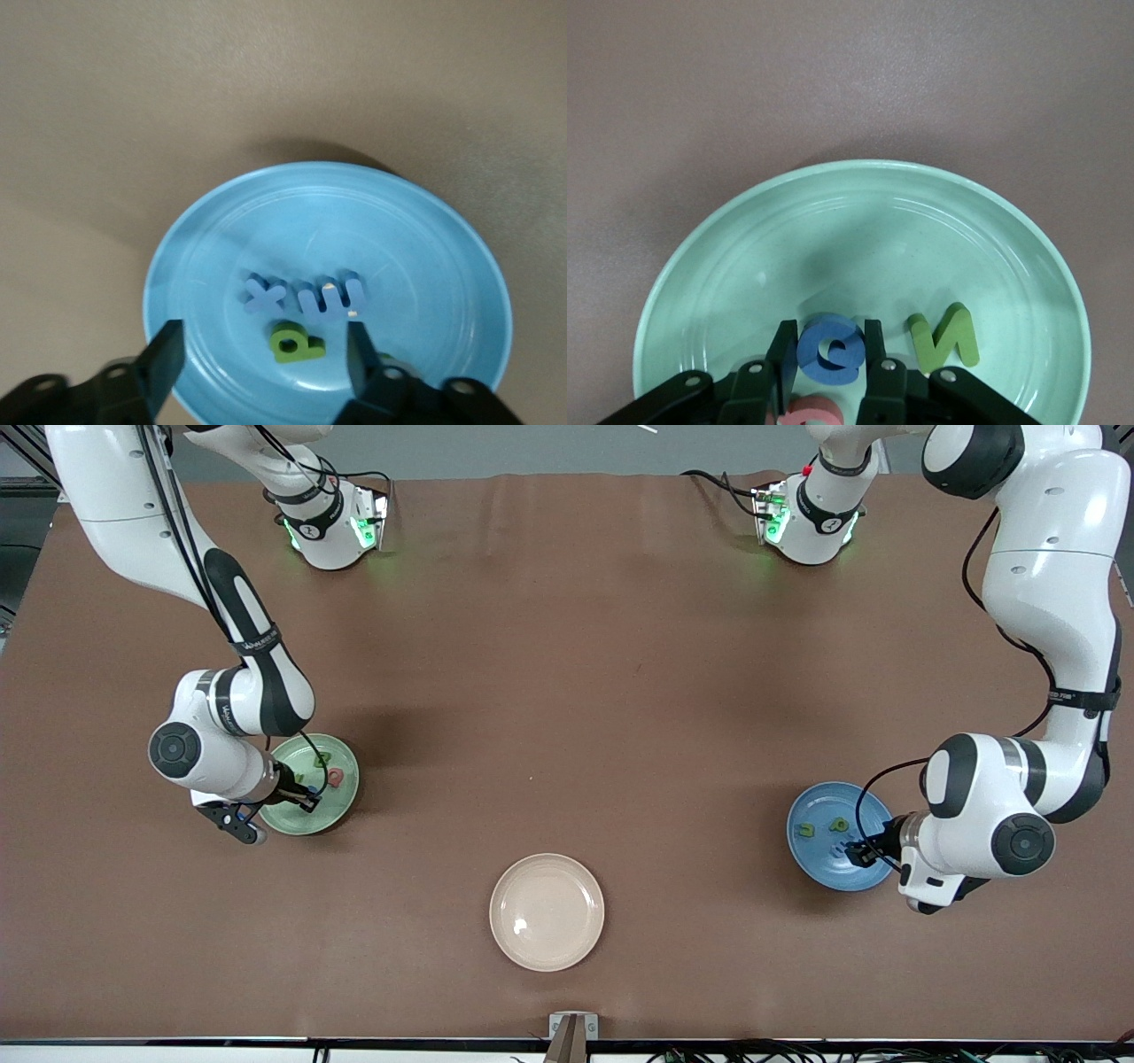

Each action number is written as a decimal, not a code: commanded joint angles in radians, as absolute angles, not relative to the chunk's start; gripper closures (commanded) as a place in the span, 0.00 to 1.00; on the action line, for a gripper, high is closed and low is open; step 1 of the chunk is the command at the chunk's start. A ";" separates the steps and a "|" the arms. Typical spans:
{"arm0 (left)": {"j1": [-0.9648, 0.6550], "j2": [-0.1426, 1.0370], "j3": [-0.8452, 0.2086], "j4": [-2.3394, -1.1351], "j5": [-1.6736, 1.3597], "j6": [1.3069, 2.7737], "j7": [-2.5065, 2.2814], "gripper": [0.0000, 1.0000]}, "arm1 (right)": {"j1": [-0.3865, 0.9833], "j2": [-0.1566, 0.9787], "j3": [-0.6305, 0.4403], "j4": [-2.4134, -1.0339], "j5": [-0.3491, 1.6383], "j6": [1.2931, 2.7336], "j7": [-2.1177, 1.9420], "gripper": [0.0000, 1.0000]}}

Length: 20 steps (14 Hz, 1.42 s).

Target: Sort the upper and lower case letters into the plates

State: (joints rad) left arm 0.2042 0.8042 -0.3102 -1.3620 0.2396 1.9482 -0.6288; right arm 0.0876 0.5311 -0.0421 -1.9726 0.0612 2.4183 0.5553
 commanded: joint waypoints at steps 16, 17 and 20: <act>0.215 0.201 -0.354 -1.378 0.161 1.628 -0.169 0.00 | 0.008 0.410 -0.058 -1.415 -0.018 1.524 0.040 0.00; 0.215 0.183 -0.353 -1.379 0.138 1.623 -0.167 0.00 | 0.002 0.410 -0.058 -1.376 -0.024 1.470 0.037 0.00; 0.157 0.131 -0.301 -1.390 0.098 1.617 -0.185 0.00 | -0.009 0.410 -0.060 -1.304 -0.025 1.404 0.037 0.00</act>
